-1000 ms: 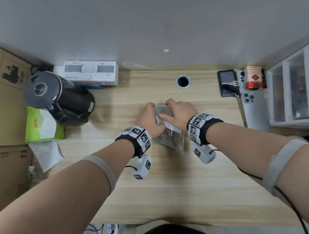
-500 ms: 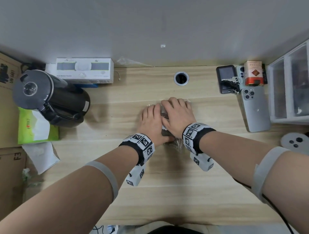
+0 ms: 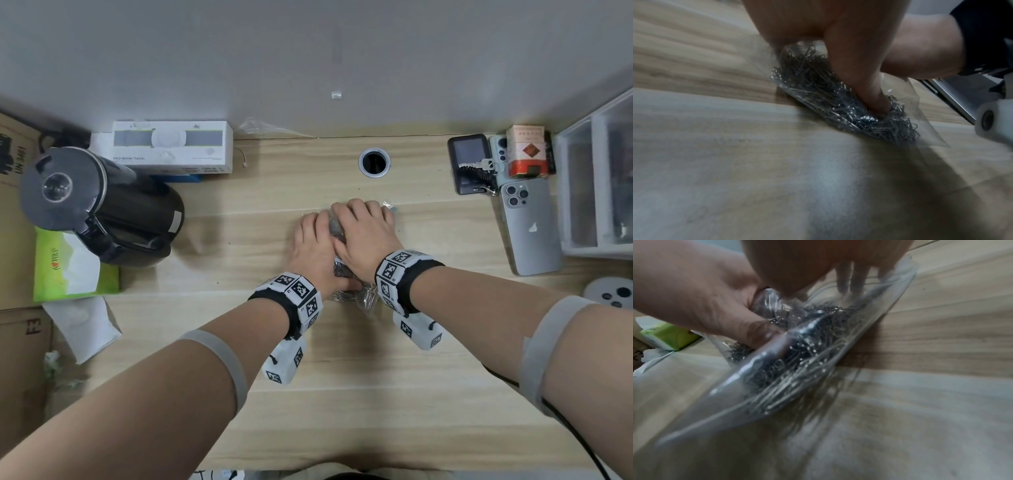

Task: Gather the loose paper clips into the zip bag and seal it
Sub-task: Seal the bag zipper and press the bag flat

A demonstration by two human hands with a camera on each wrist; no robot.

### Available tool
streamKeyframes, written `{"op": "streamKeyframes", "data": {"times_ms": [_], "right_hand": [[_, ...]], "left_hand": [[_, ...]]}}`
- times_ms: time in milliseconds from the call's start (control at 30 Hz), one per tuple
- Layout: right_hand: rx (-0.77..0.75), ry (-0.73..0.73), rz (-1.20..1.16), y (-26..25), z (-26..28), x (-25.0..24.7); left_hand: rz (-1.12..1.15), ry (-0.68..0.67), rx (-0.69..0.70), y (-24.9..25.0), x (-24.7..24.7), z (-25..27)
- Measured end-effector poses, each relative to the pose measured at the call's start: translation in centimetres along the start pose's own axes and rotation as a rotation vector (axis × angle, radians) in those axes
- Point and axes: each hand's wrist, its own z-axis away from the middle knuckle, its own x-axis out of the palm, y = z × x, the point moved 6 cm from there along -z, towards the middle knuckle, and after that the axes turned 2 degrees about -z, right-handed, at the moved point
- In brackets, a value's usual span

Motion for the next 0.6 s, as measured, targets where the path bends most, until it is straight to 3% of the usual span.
{"op": "streamKeyframes", "data": {"times_ms": [600], "right_hand": [[0.008, 0.020, 0.018, 0.02, -0.15, 0.21]], "left_hand": [[0.004, -0.025, -0.001, -0.23, 0.33, -0.40]]}}
